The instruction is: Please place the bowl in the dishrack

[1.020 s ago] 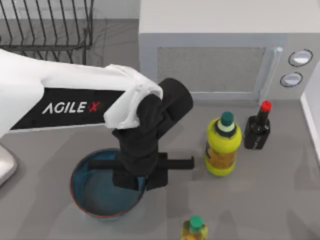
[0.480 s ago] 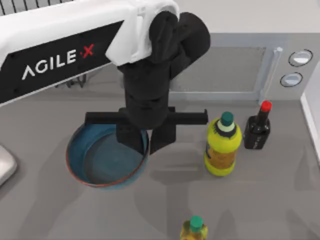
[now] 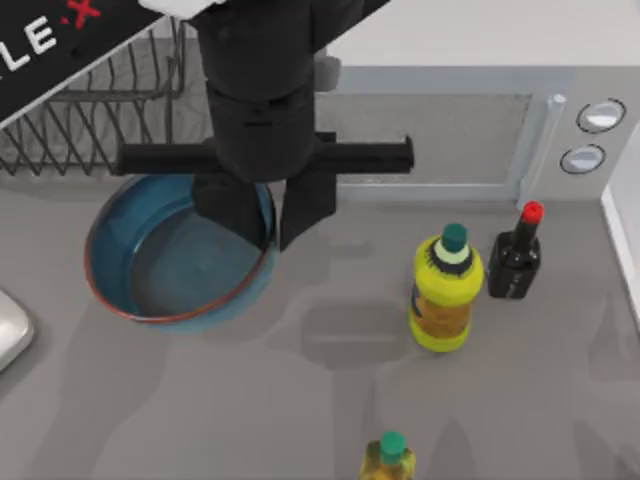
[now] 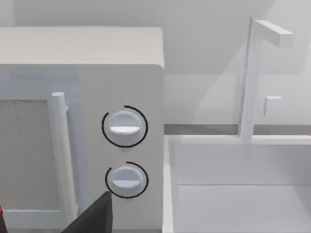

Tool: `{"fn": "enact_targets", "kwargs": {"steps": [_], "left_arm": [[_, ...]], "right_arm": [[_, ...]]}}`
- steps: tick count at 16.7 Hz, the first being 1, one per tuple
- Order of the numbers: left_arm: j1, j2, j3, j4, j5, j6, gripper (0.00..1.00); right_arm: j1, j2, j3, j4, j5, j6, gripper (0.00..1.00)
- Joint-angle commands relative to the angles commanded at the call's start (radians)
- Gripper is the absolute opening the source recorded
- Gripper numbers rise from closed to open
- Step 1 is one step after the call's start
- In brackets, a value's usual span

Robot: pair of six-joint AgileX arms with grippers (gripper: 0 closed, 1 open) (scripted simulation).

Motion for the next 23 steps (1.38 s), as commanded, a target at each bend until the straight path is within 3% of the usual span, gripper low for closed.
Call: {"fn": "enact_targets", "kwargs": {"steps": [5,8,15,23], "left_arm": [[0.011,0.002,-0.003,0.013,0.000,0.005,0.00],[0.087,-0.037,-0.022,0.106,0.001,0.047,0.00],[0.447,-0.316,-0.199,0.624,0.026,0.279,0.00],[0.816,-0.737,-0.575,1.181,0.126,0.592,0.00]], "right_arm": [[0.000,0.000,0.000,0.000,0.000,0.000,1.00],[0.000,0.000,0.000,0.000,0.000,0.000,1.00],[0.000,0.000,0.000,0.000,0.000,0.000,1.00],[0.000,0.000,0.000,0.000,0.000,0.000,1.00]]}}
